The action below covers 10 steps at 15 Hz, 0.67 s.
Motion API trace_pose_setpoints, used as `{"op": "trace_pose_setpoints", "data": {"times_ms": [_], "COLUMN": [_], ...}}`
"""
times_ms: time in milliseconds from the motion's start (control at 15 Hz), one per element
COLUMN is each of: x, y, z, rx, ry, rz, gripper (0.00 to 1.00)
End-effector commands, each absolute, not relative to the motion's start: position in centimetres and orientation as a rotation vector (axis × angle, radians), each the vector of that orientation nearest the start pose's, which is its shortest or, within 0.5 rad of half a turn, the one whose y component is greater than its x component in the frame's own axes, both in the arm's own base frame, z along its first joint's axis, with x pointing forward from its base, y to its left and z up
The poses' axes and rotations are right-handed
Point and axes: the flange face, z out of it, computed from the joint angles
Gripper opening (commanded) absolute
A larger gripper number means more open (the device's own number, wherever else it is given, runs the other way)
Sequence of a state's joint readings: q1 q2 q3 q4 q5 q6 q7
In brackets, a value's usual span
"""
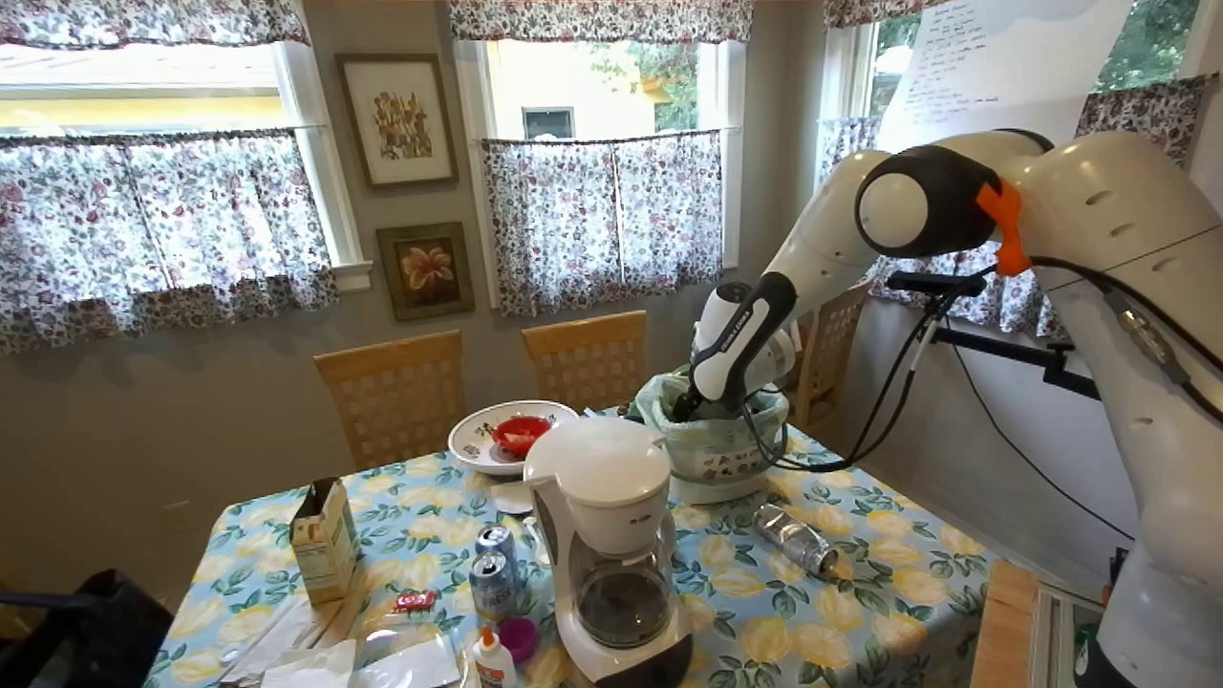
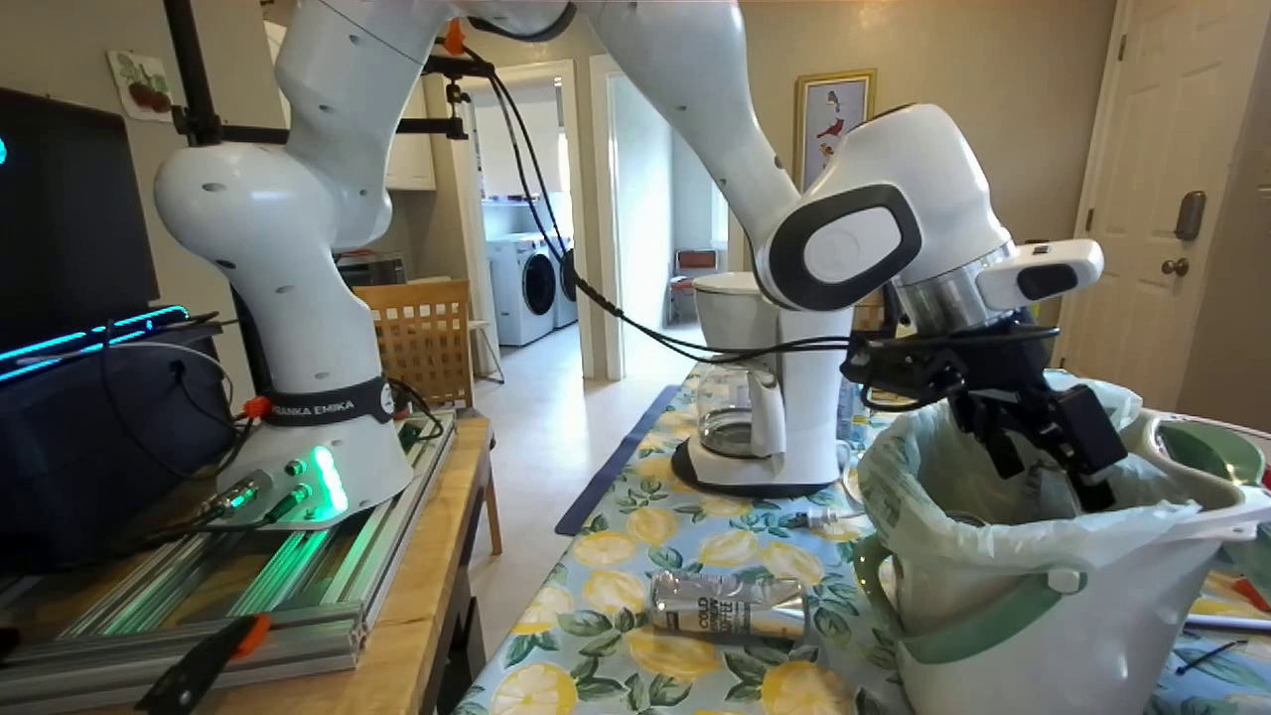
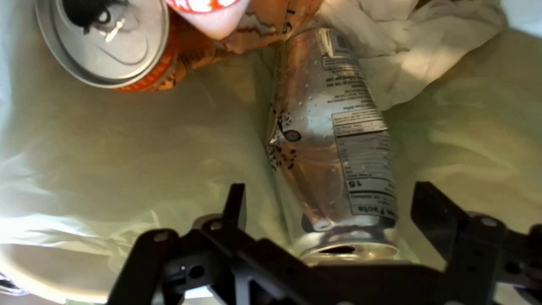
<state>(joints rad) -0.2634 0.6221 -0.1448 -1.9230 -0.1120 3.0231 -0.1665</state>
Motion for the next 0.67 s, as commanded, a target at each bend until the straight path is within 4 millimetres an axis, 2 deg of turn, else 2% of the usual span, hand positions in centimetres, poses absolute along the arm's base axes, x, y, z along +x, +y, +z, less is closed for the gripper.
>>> {"op": "trace_pose_setpoints", "data": {"times_ms": [0,200,267,333,600], "x": [62.1,62.4,62.4,62.3,62.1], "y": [-24.1,-23.6,-23.5,-23.4,-23.5], "z": [20.9,20.1,19.7,19.4,19.5], "rx": [-3.292,-3.282,-3.284,-3.282,-3.281], "ry": [0.106,0.068,0.06,0.053,0.056], "rz": [-0.864,-0.947,-0.949,-0.95,-0.962], "gripper": [1.0,1.0,0.9,0.74,0.45]}}
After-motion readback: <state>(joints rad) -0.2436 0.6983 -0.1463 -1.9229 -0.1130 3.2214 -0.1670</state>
